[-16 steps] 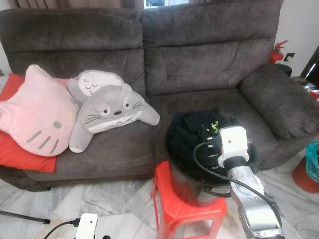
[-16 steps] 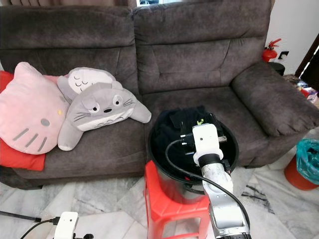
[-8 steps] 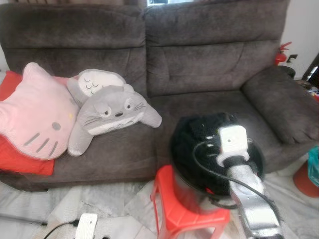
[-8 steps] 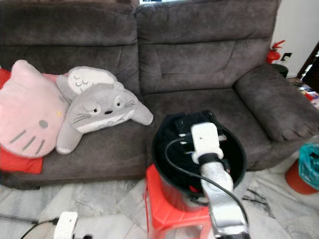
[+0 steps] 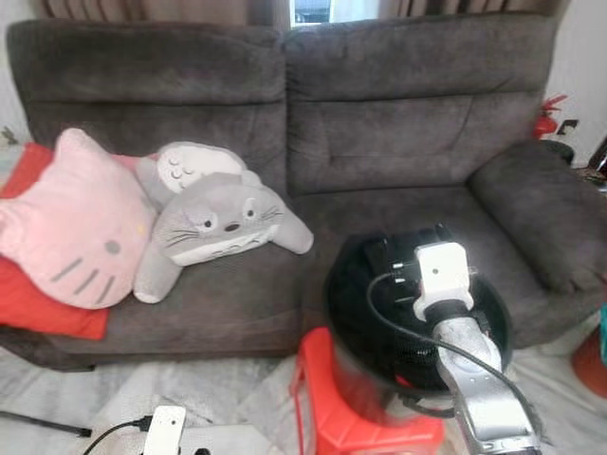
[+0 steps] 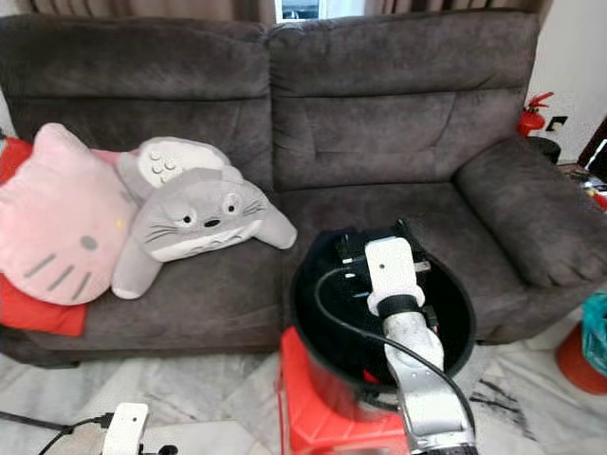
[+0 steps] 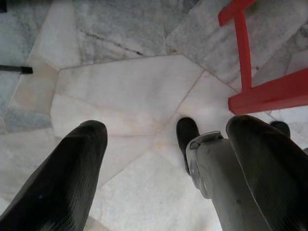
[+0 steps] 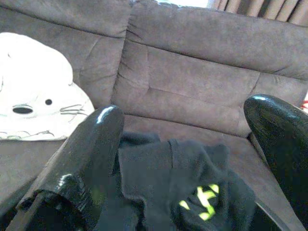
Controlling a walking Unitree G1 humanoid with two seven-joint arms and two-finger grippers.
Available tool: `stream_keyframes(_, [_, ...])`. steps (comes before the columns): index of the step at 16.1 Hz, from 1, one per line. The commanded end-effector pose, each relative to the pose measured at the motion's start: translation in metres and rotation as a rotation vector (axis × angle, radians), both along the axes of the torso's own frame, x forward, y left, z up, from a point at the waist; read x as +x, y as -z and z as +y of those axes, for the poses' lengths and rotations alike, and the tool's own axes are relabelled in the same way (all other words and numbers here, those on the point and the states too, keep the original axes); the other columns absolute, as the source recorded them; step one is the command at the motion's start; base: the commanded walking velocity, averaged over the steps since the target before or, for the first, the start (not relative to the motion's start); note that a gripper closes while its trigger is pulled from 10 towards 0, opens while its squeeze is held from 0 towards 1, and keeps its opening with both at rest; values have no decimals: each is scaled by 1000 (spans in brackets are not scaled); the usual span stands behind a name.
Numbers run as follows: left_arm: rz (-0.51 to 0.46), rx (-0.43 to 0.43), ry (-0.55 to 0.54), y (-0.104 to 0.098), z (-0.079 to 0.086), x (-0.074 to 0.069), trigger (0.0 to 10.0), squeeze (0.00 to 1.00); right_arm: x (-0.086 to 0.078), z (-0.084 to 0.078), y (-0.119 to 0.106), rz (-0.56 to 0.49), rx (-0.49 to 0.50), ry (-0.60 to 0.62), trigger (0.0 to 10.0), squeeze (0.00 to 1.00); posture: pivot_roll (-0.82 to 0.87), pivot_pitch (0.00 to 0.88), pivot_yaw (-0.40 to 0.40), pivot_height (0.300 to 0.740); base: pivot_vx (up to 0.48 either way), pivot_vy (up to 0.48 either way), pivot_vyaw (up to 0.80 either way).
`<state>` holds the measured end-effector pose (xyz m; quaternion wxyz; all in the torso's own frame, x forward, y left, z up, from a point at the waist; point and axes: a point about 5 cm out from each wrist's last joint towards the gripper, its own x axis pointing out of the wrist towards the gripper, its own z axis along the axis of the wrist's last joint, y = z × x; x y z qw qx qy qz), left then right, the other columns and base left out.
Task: Hang hanger
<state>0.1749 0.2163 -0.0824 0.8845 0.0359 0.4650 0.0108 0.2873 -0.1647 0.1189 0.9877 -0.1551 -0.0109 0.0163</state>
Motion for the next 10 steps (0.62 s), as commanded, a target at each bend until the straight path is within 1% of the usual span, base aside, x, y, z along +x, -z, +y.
stream_keyframes(1, [25, 7, 17, 2, 0, -4, 10000, 0, 1, -5, -1, 11, -27, 8, 10000, 0, -162, 0, 23, 740, 0, 0, 0])
stream_keyframes(2, [32, 4, 25, 2, 0, -4, 10000, 0, 6, -25, 1, 91, -86, 78, 10000, 0, -168, 0, 23, 740, 0, 0, 0])
stream_keyframes(3, [34, 3, 25, 3, 0, -5, 10000, 0, 8, -34, 6, 151, -97, 113, 10000, 0, -167, 0, 24, 740, 0, 0, 0])
stream_keyframes(4, [37, 2, 23, 3, 0, -6, 10000, 0, 8, -40, 11, 196, -120, 117, 10000, 0, -167, 0, 24, 740, 0, 0, 0])
stream_keyframes(5, [40, 1, 24, 4, 0, -7, 10000, 0, 9, -36, 20, 272, -166, 7, 10000, 0, -167, 0, 27, 740, 0, 0, 0])
stream_keyframes(6, [42, -1, 27, 4, -1, -8, 10000, 0, 12, -38, 23, 302, -197, -6, 10000, 0, -164, 0, 33, 740, 0, 0, 0])
stream_keyframes(7, [44, -2, 28, 4, 0, -8, 10000, 0, 15, -39, 22, 322, -197, -16, 10000, 0, -166, 0, 34, 740, 0, 0, 0])
stream_keyframes(8, [46, -2, 27, 4, 0, -9, 10000, 0, 27, -41, 14, 308, -213, -24, 10000, 0, -164, 0, 37, 740, 0, 0, 0])
stream_keyframes(9, [47, -1, 27, 4, 1, -9, 10000, 0, 31, -40, 12, 314, -218, -41, 10000, 0, -165, 0, 39, 740, 0, 0, 0])
stream_keyframes(10, [48, 0, 28, 4, 1, -9, 10000, 0, 35, -40, 10, 315, -246, -53, 10000, 0, -165, 0, 39, 740, 0, 0, 0])
